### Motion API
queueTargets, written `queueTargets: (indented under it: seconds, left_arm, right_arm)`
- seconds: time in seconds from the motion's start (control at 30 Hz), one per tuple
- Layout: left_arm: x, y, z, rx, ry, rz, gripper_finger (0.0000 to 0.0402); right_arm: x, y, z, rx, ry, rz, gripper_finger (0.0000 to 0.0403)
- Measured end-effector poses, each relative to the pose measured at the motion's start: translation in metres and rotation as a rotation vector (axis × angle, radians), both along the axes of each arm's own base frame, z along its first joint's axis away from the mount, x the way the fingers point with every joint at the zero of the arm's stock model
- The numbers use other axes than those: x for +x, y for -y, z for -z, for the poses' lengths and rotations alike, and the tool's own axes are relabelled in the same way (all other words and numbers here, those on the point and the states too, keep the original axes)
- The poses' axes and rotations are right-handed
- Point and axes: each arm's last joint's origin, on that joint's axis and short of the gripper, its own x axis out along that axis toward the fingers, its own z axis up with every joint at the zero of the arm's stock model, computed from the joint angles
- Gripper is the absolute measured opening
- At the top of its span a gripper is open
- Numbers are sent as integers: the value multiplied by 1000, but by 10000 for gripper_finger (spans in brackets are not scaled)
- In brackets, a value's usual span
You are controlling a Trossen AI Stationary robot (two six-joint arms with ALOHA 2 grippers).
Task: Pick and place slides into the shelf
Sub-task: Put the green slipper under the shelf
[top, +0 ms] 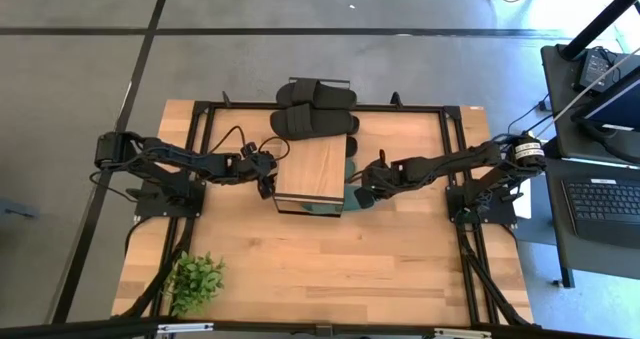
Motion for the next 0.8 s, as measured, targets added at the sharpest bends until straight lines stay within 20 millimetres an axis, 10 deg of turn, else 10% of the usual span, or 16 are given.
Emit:
queueTargets:
  seconds: [0.8]
  left_arm:
    - [0,2,0,-3,-4,8,217]
  right_arm:
    - [39,0,3,31,42,-22,0]
